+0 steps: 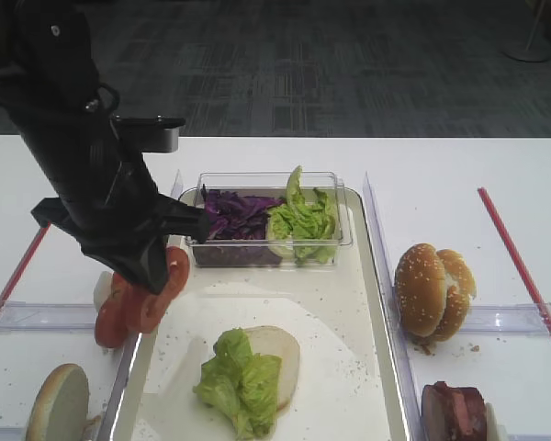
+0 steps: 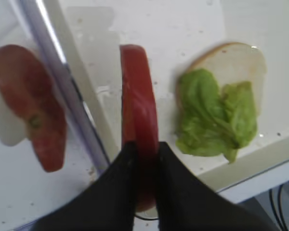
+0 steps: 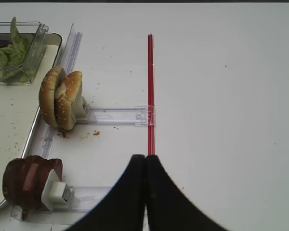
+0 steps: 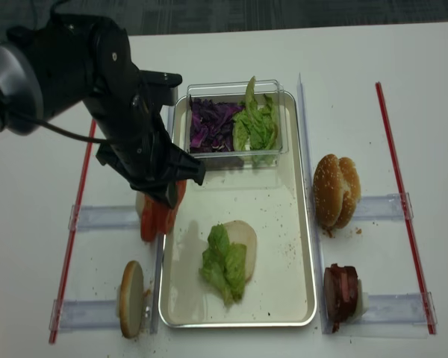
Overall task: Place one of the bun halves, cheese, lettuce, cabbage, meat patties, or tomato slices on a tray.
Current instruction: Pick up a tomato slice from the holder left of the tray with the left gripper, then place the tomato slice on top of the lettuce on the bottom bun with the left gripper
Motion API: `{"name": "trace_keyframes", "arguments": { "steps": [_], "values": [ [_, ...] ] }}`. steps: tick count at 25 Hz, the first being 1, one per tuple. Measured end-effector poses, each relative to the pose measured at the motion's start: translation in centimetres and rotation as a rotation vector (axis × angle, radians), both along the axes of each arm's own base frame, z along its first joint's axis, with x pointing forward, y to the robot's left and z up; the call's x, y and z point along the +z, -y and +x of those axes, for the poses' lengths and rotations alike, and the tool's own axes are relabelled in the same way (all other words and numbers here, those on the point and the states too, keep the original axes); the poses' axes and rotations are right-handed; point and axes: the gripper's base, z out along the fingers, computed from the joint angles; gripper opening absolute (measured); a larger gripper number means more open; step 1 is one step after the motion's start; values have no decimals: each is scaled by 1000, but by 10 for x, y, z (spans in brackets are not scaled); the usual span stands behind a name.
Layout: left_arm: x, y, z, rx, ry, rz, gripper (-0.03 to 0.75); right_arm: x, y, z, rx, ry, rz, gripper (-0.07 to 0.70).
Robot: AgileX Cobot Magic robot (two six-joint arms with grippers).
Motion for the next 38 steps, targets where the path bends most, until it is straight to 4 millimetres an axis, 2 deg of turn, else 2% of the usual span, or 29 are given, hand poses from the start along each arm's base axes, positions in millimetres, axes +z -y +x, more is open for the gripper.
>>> {"name": "trace_keyframes", "arguments": {
  "steps": [9, 21, 33, 38],
  "values": [
    [6, 16, -15, -161, -122, -191, 59, 0, 0, 0, 0, 0, 0, 364],
    [18, 34, -19, -239, -125, -438, 59, 0, 0, 0, 0, 0, 0, 364],
    [18, 35, -19, -255, -119, -452, 59, 0, 0, 0, 0, 0, 0, 364],
    [8, 37, -16, -248, -148, -452, 59, 0, 0, 0, 0, 0, 0, 364]
  ]
}}
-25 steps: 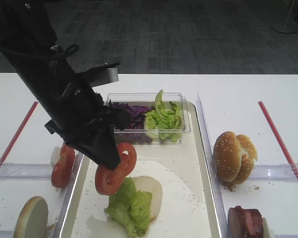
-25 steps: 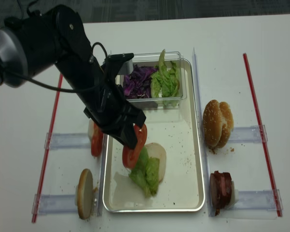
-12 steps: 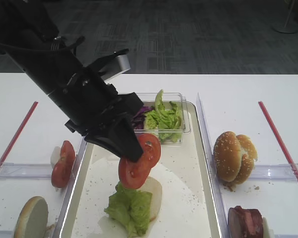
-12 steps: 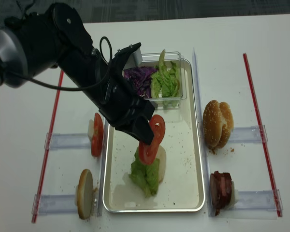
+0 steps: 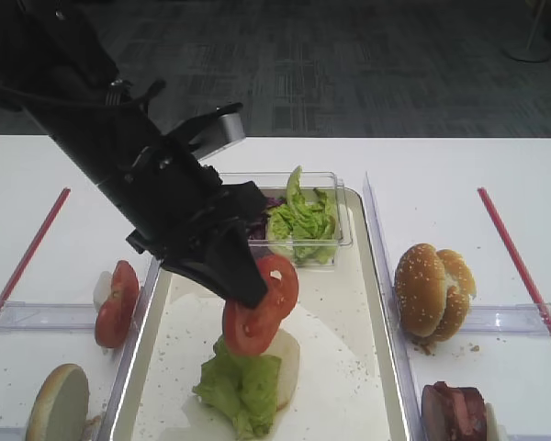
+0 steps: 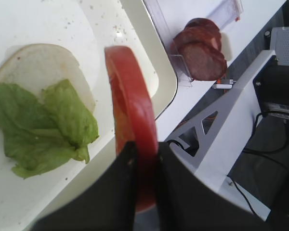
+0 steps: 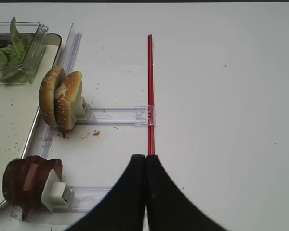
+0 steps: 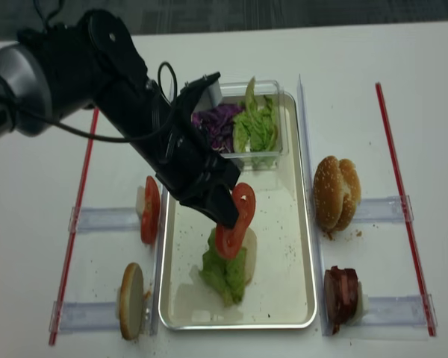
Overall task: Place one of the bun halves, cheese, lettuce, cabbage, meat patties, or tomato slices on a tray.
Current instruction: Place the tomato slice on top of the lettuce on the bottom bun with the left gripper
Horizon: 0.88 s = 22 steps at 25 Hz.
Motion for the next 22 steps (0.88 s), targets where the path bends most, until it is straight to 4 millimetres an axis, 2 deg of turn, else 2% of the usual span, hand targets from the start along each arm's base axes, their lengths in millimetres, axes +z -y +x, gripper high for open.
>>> {"name": "trace_keyframes", "arguments": {
  "steps": [15, 22],
  "values": [
    [-42, 7, 13, -12, -100, 33, 59, 0, 0, 0, 0, 0, 0, 364],
    [-55, 8, 16, -24, -122, 43, 58, 0, 0, 0, 0, 0, 0, 364]
  ]
}}
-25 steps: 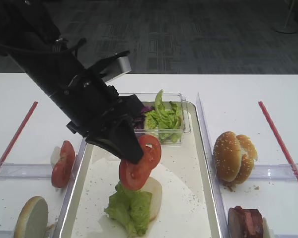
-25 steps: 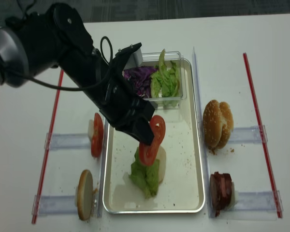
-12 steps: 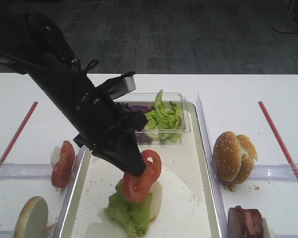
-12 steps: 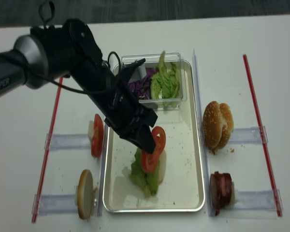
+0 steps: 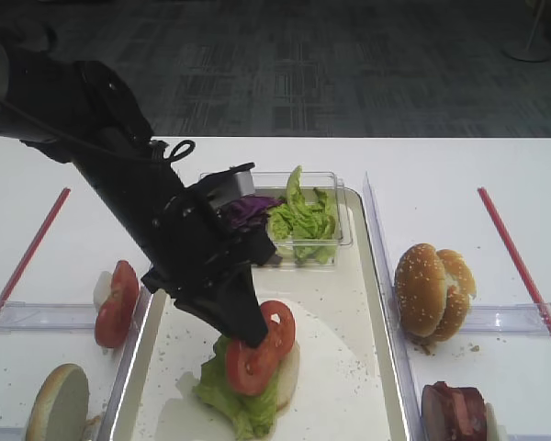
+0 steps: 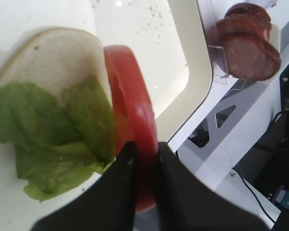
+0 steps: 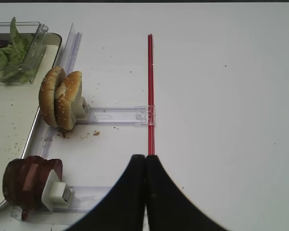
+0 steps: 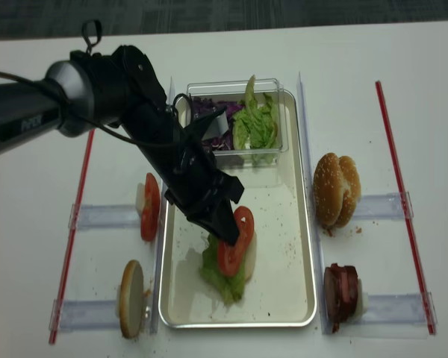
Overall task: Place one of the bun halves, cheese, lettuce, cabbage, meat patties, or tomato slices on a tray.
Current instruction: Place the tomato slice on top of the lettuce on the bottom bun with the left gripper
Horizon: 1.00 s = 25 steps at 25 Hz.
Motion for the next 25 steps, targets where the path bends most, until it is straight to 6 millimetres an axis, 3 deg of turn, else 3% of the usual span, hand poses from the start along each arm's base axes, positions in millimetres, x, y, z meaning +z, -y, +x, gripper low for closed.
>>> {"name": "trace_keyframes", "arguments": {
  "steps": [25],
  "values": [
    [-10, 3, 2, 3, -25, -14, 62, 0, 0, 0, -1, 0, 2, 364]
  ]
}}
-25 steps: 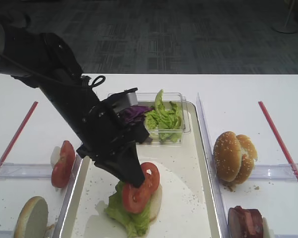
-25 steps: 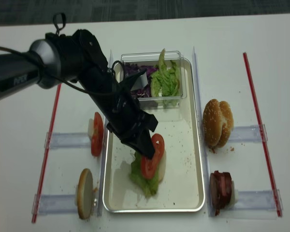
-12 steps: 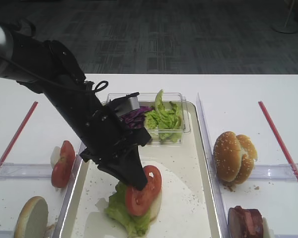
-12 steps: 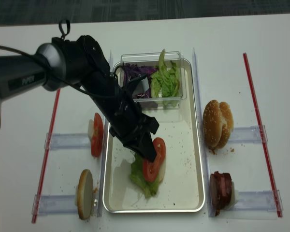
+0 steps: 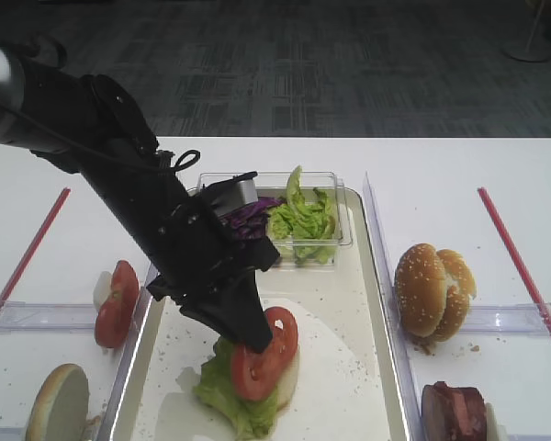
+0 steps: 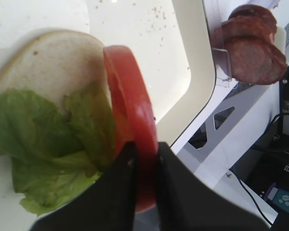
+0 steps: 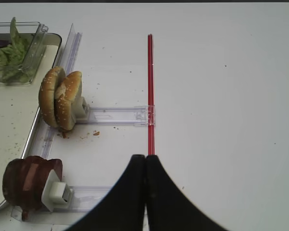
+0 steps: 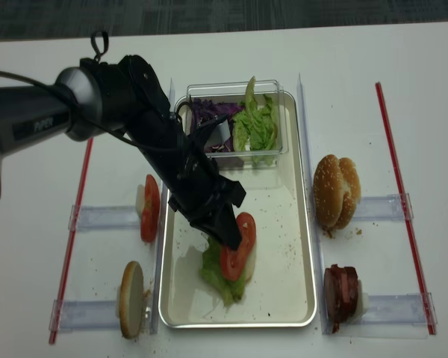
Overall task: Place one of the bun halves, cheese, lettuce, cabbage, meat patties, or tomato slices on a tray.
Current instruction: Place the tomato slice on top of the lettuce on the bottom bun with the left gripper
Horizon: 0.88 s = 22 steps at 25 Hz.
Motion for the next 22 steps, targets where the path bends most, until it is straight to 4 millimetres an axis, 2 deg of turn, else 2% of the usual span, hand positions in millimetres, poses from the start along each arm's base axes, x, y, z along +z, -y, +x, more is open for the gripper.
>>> {"name": "trace_keyframes", "arguments": {
  "steps": [16, 22],
  "values": [
    [-1, -1, 0, 18, -15, 22, 69, 0, 0, 0, 0, 0, 0, 364],
    [-1, -1, 0, 27, -22, 30, 160, 0, 0, 0, 0, 0, 0, 364]
  ]
}}
